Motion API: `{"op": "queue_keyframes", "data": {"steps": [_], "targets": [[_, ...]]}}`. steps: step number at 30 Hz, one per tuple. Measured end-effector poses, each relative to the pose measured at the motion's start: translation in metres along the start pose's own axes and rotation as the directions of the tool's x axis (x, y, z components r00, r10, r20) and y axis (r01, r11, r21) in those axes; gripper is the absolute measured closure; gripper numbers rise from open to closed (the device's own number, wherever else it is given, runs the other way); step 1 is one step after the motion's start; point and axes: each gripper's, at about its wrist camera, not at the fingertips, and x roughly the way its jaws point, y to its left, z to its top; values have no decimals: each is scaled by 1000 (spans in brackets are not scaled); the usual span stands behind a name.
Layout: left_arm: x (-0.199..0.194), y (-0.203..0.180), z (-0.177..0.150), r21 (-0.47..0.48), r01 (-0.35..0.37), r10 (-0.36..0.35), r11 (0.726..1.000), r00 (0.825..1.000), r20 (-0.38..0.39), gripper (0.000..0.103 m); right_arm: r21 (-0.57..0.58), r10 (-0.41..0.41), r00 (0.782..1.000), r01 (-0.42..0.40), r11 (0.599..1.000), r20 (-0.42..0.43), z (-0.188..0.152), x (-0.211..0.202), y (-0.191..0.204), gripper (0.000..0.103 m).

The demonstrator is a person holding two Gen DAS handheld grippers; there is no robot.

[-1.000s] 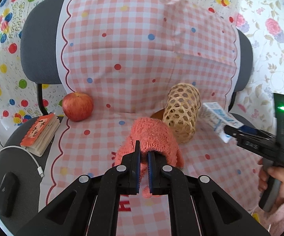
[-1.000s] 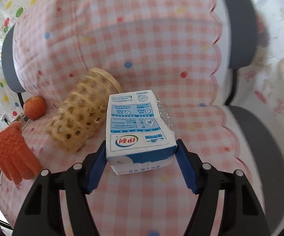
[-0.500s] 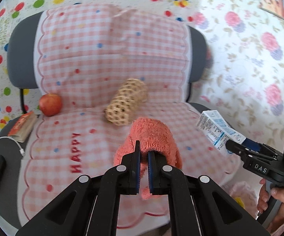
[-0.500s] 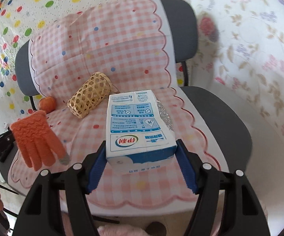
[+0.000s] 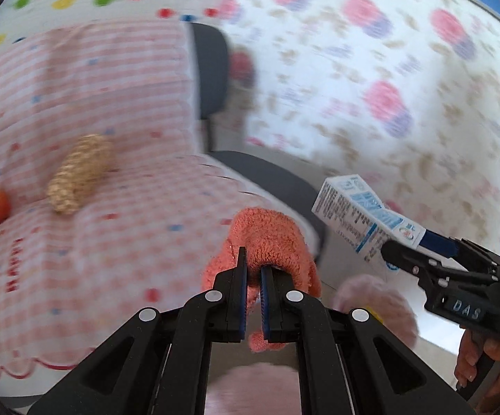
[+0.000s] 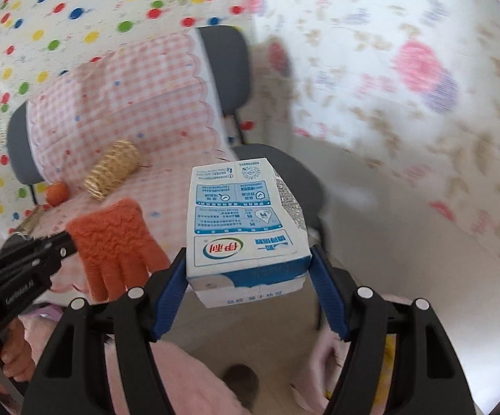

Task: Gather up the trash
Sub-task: 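Drop the carton into the pink bin with the right tool while the left carries the glove, then lower the orange glove over the pink bin and open the left tool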

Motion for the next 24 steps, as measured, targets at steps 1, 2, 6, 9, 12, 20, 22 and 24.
{"op": "queue_keyframes", "data": {"steps": [1,2,6,9,12,20,22,24], "targets": [[4,-11,-1,13,25,-25,1000,1000,-8,96,9,-28,1000,28,1000,-5,-6,-5,-10,35],[9,-22,-2,26,49,-49,998,999,-17,96,22,-65,998,65,998,-10,-13,-11,-22,35],[25,-56,-8,78,108,-105,991,994,-44,96,88,-170,984,173,981,-43,-38,-28,-65,35],[39,-78,-12,100,155,-148,983,986,-71,96,128,-221,973,229,965,-71,-53,-34,-90,35],[52,-97,-14,121,184,-174,975,980,-92,96,159,-254,963,266,951,-93,-62,-33,-111,35],[72,-117,-20,153,193,-172,969,976,-136,96,243,-292,949,314,918,-122,-72,-15,-148,26],[73,-116,-21,156,185,-164,970,977,-139,96,258,-268,957,288,922,-111,-71,-16,-150,26],[74,-114,-21,153,177,-156,972,978,-141,96,249,-267,958,285,925,-104,-70,-18,-148,26]]}}
